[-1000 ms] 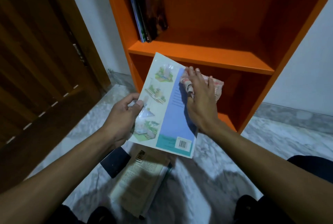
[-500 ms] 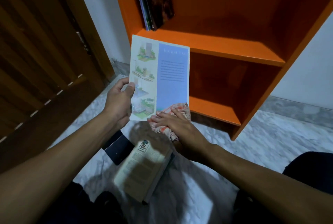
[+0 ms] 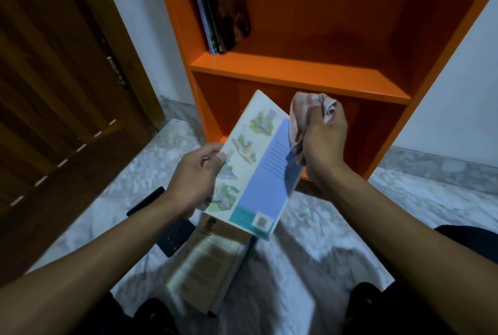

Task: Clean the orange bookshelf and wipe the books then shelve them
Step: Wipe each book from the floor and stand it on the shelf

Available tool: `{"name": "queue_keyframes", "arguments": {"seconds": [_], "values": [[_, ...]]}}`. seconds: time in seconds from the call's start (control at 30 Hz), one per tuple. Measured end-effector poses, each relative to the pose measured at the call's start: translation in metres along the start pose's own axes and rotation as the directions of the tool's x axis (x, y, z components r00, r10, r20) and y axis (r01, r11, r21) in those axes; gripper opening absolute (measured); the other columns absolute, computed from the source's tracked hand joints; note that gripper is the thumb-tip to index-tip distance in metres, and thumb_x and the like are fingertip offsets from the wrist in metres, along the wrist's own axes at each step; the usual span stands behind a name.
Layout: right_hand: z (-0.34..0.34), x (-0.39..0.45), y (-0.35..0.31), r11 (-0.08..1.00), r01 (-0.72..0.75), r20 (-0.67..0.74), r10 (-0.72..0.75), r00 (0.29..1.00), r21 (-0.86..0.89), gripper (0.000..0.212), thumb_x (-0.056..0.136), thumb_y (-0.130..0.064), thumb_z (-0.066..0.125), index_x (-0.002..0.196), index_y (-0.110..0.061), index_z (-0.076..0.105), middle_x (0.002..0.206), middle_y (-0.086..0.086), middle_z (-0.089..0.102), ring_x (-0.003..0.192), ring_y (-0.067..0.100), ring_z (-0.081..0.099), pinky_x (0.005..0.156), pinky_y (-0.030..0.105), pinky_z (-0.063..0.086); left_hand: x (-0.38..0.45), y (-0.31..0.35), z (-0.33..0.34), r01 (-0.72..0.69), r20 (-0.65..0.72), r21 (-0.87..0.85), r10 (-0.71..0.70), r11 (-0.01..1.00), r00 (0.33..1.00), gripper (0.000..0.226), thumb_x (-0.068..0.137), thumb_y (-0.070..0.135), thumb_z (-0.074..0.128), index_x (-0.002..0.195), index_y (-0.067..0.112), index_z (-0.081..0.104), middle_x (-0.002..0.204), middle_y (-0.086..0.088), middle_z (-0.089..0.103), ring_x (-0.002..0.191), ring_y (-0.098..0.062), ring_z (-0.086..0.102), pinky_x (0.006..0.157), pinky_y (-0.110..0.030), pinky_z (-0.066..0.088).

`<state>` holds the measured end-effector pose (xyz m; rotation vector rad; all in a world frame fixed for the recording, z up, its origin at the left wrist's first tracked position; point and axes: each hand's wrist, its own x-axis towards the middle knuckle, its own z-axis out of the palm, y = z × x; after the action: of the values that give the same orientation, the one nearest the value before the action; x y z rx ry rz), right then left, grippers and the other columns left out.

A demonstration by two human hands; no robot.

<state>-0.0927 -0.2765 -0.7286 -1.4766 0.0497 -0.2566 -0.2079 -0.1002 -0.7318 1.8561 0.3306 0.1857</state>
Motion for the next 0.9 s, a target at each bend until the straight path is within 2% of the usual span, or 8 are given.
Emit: {"name": "queue_keyframes", "arguments": {"seconds": [0.13, 0.23, 0.37, 0.47, 0.57, 0.67, 0.77, 0.9], "values": [[0.007, -0.013, 0.012, 0.950, 0.250, 0.186, -0.215, 0.959, -0.189, 0.035, 0.105, -0.039, 0.042, 0.139, -0.031, 0.047, 0.146, -0.006, 0.051, 0.142, 0.012, 0.037, 0.120, 0.050, 0.021, -0.006, 0.003, 0.022, -0.009, 0.102, -0.042, 0.013, 0.999, 0.995, 0.024, 0.106, 0.016, 0.045, 0.111, 0.027, 0.066, 0.071, 0.010, 0.073, 0.051, 0.002, 0.064, 0.045, -0.012, 0.044], [0.013, -0.037, 0.033, 0.824, 0.421, 0.392, -0.269, 0.880, -0.379, 0.050, 0.105, -0.021, 0.042, 0.153, -0.035, 0.030, 0.162, -0.015, 0.017, 0.151, 0.008, -0.005, 0.123, 0.042, -0.010, -0.001, 0.004, 0.029, 0.012, 0.103, -0.133, 0.002, 0.991, 0.995, 0.028, 0.105, 0.019, 0.047, 0.121, 0.027, 0.068, 0.106, 0.001, 0.076, 0.089, -0.010, 0.074, 0.070, -0.025, 0.057], [0.019, -0.068, 0.050, 0.811, 0.498, 0.549, -0.276, 0.789, -0.306, 0.043, 0.102, -0.013, 0.046, 0.144, -0.024, 0.043, 0.159, -0.007, 0.032, 0.150, 0.006, 0.017, 0.123, 0.044, 0.004, 0.009, -0.005, 0.027, 0.018, 0.005, -0.209, -0.017, 0.978, 1.000, 0.028, 0.105, 0.019, 0.049, 0.119, 0.028, 0.071, 0.117, 0.006, 0.073, 0.113, -0.013, 0.067, 0.100, -0.038, 0.053], [0.014, -0.084, 0.061, 0.834, 0.465, 0.619, -0.203, 0.759, -0.297, 0.041, 0.101, -0.011, 0.047, 0.140, -0.023, 0.046, 0.157, -0.010, 0.034, 0.147, 0.005, 0.021, 0.121, 0.047, 0.016, 0.016, -0.010, 0.019, 0.133, -0.072, -0.384, -0.174, 0.914, 0.982, 0.027, 0.105, 0.014, 0.048, 0.118, 0.014, 0.071, 0.111, -0.010, 0.075, 0.102, -0.030, 0.073, 0.091, -0.048, 0.057], [0.007, -0.098, 0.066, 0.774, 0.615, 0.789, -0.278, 0.548, -0.154, 0.046, 0.092, -0.003, 0.050, 0.136, -0.019, 0.051, 0.156, -0.008, 0.032, 0.146, -0.011, 0.008, 0.124, 0.038, 0.002, 0.025, -0.012, 0.008, 0.161, -0.123, -0.482, -0.249, 0.861, 0.961, 0.027, 0.105, 0.014, 0.047, 0.120, 0.009, 0.068, 0.114, -0.015, 0.073, 0.103, -0.032, 0.072, 0.090, -0.048, 0.057], [0.008, -0.107, 0.072, 0.718, 0.695, 0.861, -0.331, 0.386, -0.036, 0.039, 0.092, -0.005, 0.051, 0.129, -0.013, 0.056, 0.153, 0.002, 0.043, 0.148, 0.006, 0.024, 0.124, 0.042, 0.002, 0.027, -0.011, -0.001, 0.134, -0.157, -0.511, -0.246, 0.849, 0.956, 0.029, 0.105, 0.015, 0.046, 0.126, 0.007, 0.065, 0.116, -0.015, 0.073, 0.100, -0.030, 0.073, 0.083, -0.044, 0.060], [0.008, -0.106, 0.071, 0.720, 0.694, 0.869, -0.350, 0.351, 0.009, 0.032, 0.096, -0.016, 0.047, 0.125, -0.011, 0.059, 0.148, 0.006, 0.050, 0.145, 0.011, 0.033, 0.123, 0.041, 0.005, 0.024, -0.010, -0.006, 0.095, -0.208, -0.455, -0.209, 0.885, 0.956, 0.029, 0.106, 0.015, 0.045, 0.127, 0.008, 0.065, 0.107, -0.013, 0.073, 0.069, -0.017, 0.072, 0.060, -0.028, 0.057], [0.002, -0.097, 0.071, 0.640, 0.767, 0.893, -0.370, 0.254, 0.047, 0.031, 0.094, -0.014, 0.050, 0.122, -0.012, 0.061, 0.130, 0.005, 0.064, 0.125, 0.017, 0.055, 0.118, 0.044, 0.022, 0.024, -0.008, -0.012, 0.059, -0.235, -0.451, -0.182, 0.891, 0.955, 0.025, 0.105, 0.013, 0.047, 0.119, 0.014, 0.068, 0.107, -0.006, 0.075, 0.086, -0.020, 0.075, 0.074, -0.037, 0.061]]}}
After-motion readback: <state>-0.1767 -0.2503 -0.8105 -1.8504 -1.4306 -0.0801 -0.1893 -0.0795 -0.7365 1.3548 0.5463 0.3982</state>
